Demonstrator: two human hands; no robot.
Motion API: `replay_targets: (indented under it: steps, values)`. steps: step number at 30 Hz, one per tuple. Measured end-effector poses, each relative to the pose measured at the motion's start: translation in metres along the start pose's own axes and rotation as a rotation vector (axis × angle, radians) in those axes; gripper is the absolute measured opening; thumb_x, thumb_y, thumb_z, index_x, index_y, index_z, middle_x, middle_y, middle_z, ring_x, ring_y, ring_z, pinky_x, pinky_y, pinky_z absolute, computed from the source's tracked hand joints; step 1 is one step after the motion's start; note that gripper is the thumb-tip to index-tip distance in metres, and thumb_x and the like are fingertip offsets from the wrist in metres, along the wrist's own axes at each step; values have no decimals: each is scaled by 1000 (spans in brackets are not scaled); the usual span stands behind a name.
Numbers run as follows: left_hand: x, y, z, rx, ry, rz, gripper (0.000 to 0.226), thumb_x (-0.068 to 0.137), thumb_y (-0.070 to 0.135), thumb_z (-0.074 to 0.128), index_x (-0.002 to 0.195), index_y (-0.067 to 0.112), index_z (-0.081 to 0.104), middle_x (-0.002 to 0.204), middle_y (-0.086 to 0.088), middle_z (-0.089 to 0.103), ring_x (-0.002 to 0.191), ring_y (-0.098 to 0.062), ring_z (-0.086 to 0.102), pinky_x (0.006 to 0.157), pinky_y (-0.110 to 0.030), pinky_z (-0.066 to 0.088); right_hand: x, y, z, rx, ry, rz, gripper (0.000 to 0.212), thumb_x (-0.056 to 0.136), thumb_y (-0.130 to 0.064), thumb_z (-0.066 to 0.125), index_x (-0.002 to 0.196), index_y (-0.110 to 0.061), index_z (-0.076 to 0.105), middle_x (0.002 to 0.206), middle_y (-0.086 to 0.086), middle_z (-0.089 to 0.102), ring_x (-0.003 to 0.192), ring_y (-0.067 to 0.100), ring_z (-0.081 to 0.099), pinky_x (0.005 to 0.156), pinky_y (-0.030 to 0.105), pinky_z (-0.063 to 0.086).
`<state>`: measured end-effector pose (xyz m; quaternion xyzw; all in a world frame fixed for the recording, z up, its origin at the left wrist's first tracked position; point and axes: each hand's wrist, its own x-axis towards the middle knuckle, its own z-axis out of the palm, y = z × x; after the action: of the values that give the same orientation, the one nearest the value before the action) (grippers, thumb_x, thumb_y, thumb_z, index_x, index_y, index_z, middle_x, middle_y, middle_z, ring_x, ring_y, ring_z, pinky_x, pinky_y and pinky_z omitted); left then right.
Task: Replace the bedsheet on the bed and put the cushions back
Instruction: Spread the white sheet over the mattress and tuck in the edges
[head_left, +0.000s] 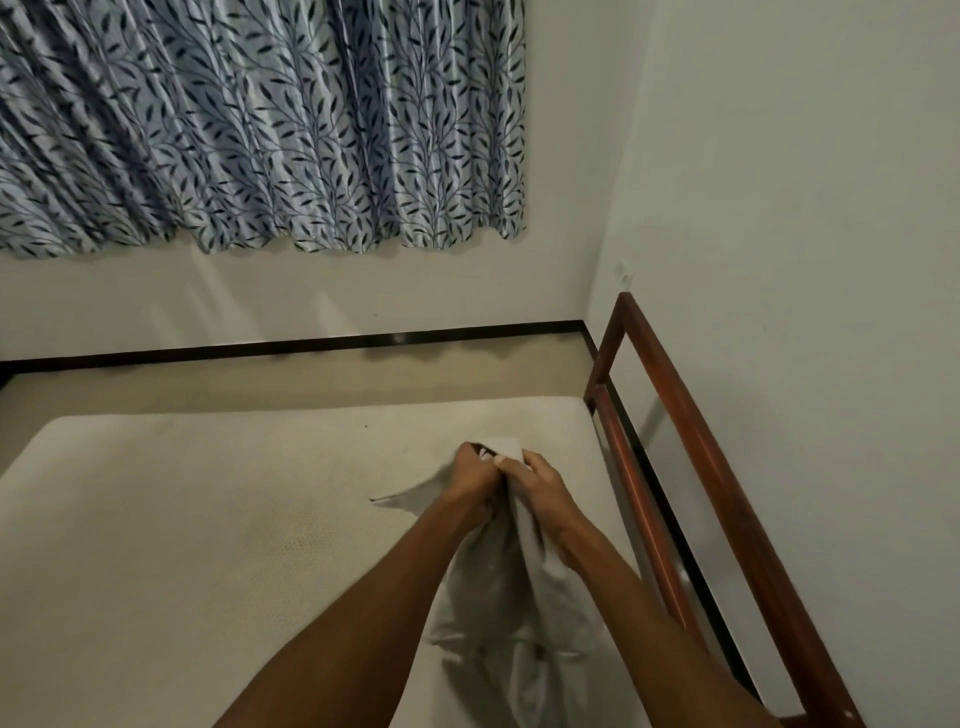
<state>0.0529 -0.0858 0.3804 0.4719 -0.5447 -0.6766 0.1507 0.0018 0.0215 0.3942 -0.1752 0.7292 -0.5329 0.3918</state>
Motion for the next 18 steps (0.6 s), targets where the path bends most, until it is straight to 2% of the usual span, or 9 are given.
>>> replay_targets:
  steps: [2,4,6,8,9,12,15,18]
  values:
    - [8,0,-8,2,-2,-7,37,91,-3,61,128,0,59,119,-21,69,106,-33,69,88,-40,61,3,-4,-2,26,-48,-15,48,93,-45,67,134,-21,64,125,2,70,112,18,67,87,22,56]
    - [11,4,-13,1,-14,-21,40,90,-4,55,130,1,58,122,-22,68,110,-36,68,89,-42,60,4,-2,-5,23,-63,-49,29,99,-18,65,127,-21,67,115,-2,73,106,17,69,76,17,57]
    - [15,5,-15,14,-35,-9,38,90,0,64,127,3,59,121,-20,69,108,-33,68,89,-42,61,9,0,-6,-88,51,-82,19,97,-11,64,110,-22,73,102,-3,75,102,20,71,77,25,60]
    - [14,9,-17,32,-87,35,37,87,7,76,121,2,63,115,-17,72,104,-28,70,82,-34,61,18,-2,-6,-206,167,-58,15,94,-8,61,93,-15,74,90,6,74,96,31,71,82,44,60]
    - [13,11,-18,42,-120,60,36,86,10,80,118,2,64,112,-15,73,101,-26,71,78,-30,60,22,-6,-7,-231,201,-38,17,93,-6,57,91,-11,73,88,10,73,94,34,70,82,47,59]
    - [14,22,-32,172,-149,155,23,81,8,82,98,8,67,93,-9,71,87,-22,67,71,-30,56,30,-26,-15,-243,212,14,21,94,-1,45,97,-10,63,90,7,66,94,32,65,87,44,57]
    - [25,36,-56,314,-106,274,20,70,11,84,81,14,67,84,-12,70,80,-23,66,74,-43,59,43,-36,-30,-223,226,34,32,93,-7,40,117,-10,62,114,14,65,106,34,64,94,45,55]
    - [36,53,-84,586,-51,407,10,73,17,79,79,13,71,83,-9,73,81,-24,69,73,-39,58,51,-45,-51,-174,288,66,41,102,-9,41,140,-7,56,131,16,61,111,31,59,93,37,49]
